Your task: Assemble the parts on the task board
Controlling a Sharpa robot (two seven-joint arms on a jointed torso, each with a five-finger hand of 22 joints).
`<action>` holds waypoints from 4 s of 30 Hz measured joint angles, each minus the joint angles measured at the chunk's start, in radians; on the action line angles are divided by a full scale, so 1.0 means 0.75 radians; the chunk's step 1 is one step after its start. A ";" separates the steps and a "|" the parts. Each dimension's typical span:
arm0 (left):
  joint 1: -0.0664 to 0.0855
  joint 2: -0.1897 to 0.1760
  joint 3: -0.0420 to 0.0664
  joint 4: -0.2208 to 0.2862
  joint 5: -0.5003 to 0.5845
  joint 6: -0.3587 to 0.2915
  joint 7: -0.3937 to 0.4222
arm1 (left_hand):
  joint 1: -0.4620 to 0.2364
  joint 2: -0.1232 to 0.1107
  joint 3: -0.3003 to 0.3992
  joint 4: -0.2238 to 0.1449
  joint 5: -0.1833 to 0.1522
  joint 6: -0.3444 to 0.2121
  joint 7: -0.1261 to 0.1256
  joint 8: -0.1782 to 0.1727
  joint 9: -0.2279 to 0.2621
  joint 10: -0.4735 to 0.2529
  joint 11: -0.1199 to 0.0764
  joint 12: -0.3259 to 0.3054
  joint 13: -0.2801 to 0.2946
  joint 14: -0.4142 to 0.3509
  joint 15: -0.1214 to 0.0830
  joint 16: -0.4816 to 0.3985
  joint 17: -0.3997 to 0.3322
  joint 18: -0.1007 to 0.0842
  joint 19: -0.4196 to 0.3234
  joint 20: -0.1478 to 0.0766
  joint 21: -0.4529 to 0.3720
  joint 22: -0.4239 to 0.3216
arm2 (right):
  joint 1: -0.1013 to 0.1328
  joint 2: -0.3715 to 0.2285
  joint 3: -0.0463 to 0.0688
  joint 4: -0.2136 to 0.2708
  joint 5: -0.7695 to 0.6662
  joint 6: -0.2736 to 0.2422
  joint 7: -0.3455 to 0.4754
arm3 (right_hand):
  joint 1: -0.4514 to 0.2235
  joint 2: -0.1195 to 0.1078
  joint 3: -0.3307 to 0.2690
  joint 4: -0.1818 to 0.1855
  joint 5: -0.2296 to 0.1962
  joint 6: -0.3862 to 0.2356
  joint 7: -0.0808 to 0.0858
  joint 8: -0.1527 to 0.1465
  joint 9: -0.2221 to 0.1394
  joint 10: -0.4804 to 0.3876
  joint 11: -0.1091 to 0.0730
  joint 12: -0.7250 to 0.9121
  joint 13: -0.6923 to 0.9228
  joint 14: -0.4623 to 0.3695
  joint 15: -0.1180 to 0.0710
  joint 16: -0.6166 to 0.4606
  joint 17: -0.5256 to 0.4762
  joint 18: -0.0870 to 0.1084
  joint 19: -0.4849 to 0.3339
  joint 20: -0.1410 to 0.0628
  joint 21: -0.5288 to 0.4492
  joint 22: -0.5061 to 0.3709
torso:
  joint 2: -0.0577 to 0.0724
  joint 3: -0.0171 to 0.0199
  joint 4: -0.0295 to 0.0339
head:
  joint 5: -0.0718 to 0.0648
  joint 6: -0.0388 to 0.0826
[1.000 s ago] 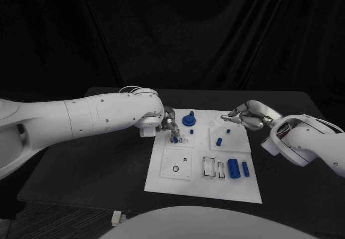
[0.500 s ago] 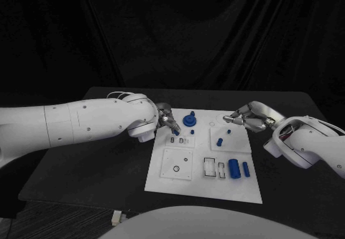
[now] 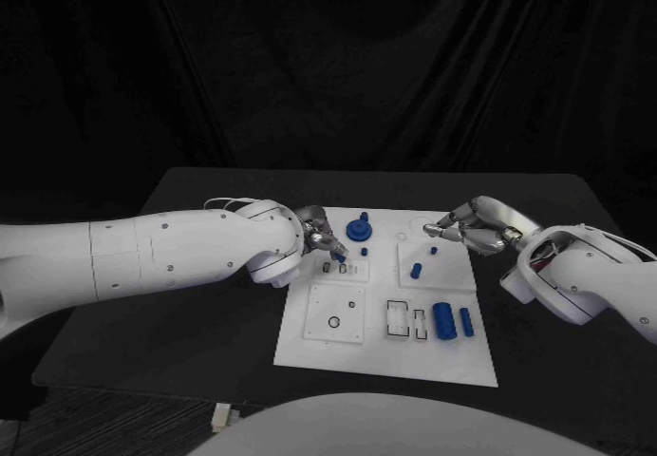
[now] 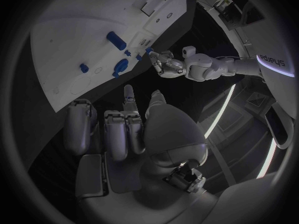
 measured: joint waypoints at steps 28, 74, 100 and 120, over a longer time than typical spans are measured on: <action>-0.045 0.001 0.000 -0.004 -0.022 -0.076 0.017 | -0.006 0.006 0.000 0.000 -0.013 -0.019 0.004 0.000 0.019 0.002 0.002 0.000 0.000 0.000 0.000 0.000 0.000 0.013 0.000 0.000 -0.015 0.001 | -0.006 0.004 0.000 -0.003 0.000 -0.019 0.007 | 0.000 0.000 0.000 0.000 0.000 0.000 0.000 0.000 0.000 0.000 0.000 0.000 0.000 0.000 0.000 0.000 0.000 0.000 0.000 0.000 0.000 0.000 | 0.002 -0.0014 0.0004 | 0.010 0.000; -0.071 -0.003 0.003 -0.010 -0.030 -0.073 0.032 | 0.003 0.036 0.010 -0.002 -0.156 -0.143 0.014 0.013 0.046 0.002 0.002 0.000 0.000 0.000 0.000 0.000 0.001 0.032 -0.010 0.000 -0.067 0.000 | -0.008 0.005 0.000 -0.007 0.000 -0.021 0.009 | 0.011 0.000 0.000 0.000 0.000 0.000 0.000 0.000 0.000 0.004 0.004 0.001 0.000 -0.005 0.005 0.000 0.000 0.000 -0.005 0.005 0.000 -0.001 | 0.002 -0.0014 0.0000 | 0.009 0.000; -0.071 -0.015 0.003 0.001 -0.031 -0.053 0.034 | 0.000 0.026 -0.049 0.056 -0.191 -0.152 0.003 0.046 0.066 0.002 0.002 0.000 0.000 0.000 0.000 0.000 0.000 0.032 -0.019 0.000 -0.095 0.000 | -0.010 0.006 0.000 -0.013 0.000 -0.019 0.008 | 0.011 -0.001 0.000 0.000 0.000 0.000 0.000 0.000 0.000 0.004 0.004 0.001 0.001 -0.005 0.005 0.000 0.000 0.000 -0.005 0.005 0.000 0.000 | 0.002 -0.0013 -0.0004 | 0.018 0.000; -0.073 -0.012 0.001 -0.006 -0.031 -0.027 0.032 | -0.079 0.002 -0.163 0.197 -0.288 -0.189 0.017 0.059 0.054 0.002 0.002 0.000 0.000 0.000 0.000 0.000 0.000 0.031 -0.043 0.005 -0.146 0.000 | -0.010 0.008 0.000 -0.013 0.000 -0.019 0.008 | 0.011 -0.001 -0.002 0.000 0.000 0.000 0.000 0.000 0.000 0.004 0.004 0.001 0.000 -0.005 0.005 0.000 0.000 0.000 -0.005 0.005 0.000 0.000 | 0.002 -0.0013 -0.0001 | 0.012 0.000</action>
